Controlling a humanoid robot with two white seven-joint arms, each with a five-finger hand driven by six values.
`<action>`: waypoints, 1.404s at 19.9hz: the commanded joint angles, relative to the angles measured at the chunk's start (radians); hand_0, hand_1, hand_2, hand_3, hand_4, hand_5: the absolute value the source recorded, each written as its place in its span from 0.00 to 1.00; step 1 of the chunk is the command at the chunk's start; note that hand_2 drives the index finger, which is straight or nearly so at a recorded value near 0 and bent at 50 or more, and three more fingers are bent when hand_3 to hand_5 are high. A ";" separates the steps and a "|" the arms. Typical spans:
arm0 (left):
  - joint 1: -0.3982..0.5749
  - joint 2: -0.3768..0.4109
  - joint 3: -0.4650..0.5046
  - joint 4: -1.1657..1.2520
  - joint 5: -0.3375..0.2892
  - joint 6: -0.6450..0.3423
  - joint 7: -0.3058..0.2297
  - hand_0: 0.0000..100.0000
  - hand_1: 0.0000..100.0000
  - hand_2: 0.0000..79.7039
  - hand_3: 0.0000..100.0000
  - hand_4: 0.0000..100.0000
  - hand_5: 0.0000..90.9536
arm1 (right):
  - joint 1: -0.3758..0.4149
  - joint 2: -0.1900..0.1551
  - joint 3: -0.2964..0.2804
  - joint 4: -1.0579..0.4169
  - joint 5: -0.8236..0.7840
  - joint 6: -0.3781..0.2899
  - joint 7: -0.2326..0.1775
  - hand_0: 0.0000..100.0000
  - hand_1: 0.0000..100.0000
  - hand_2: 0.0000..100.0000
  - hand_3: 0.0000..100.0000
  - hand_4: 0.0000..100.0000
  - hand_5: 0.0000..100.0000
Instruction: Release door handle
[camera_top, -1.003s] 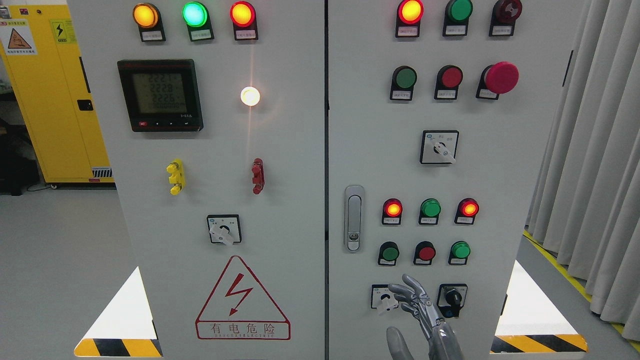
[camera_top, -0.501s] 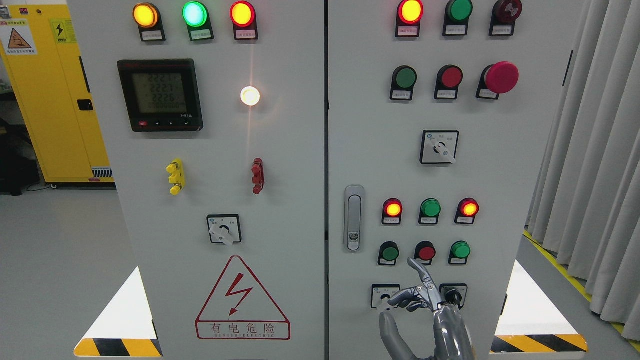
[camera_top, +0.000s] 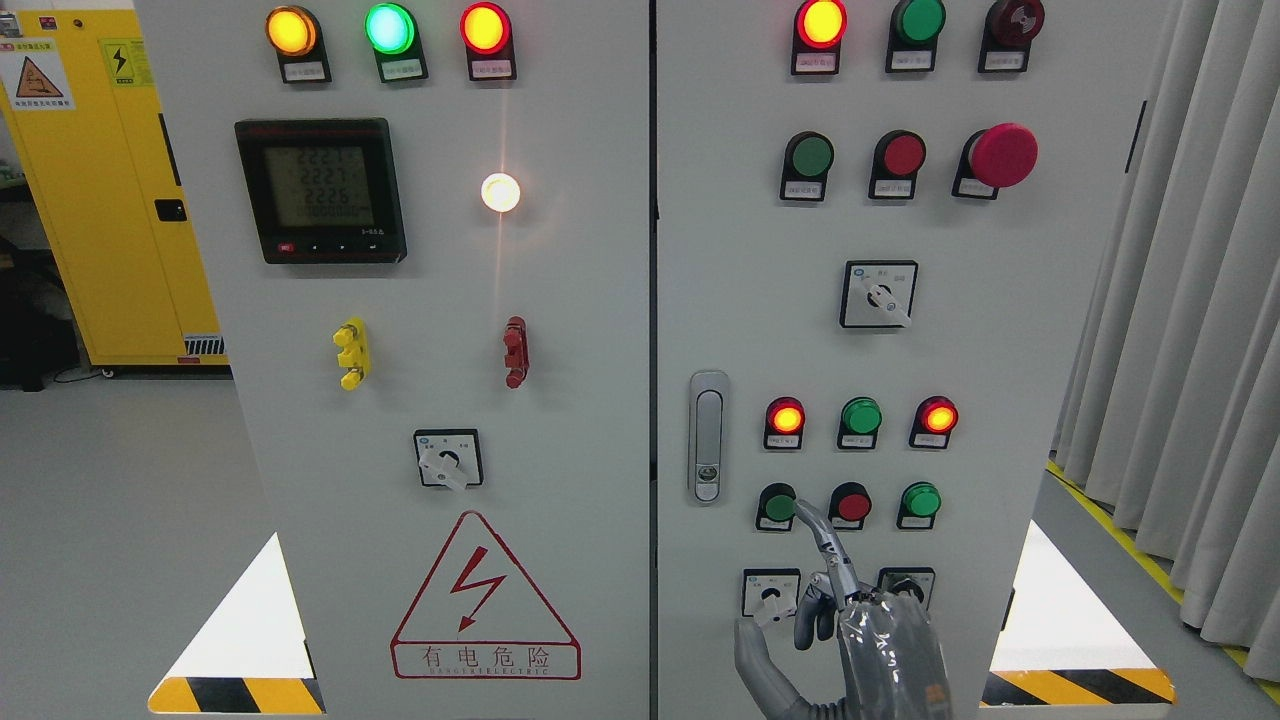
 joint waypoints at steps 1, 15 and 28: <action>0.000 0.000 0.000 0.000 0.000 0.001 0.000 0.12 0.56 0.00 0.00 0.00 0.00 | -0.016 0.002 0.083 0.025 0.169 0.046 -0.015 0.43 0.42 0.06 1.00 1.00 1.00; 0.000 0.000 0.000 0.000 0.000 0.001 0.000 0.12 0.56 0.00 0.00 0.00 0.00 | -0.110 0.002 0.140 0.123 0.375 0.142 -0.023 0.42 0.39 0.01 1.00 1.00 1.00; 0.000 0.000 0.000 0.000 0.000 -0.001 0.000 0.12 0.56 0.00 0.00 0.00 0.00 | -0.149 0.002 0.149 0.204 0.374 0.201 -0.023 0.45 0.38 0.01 1.00 1.00 1.00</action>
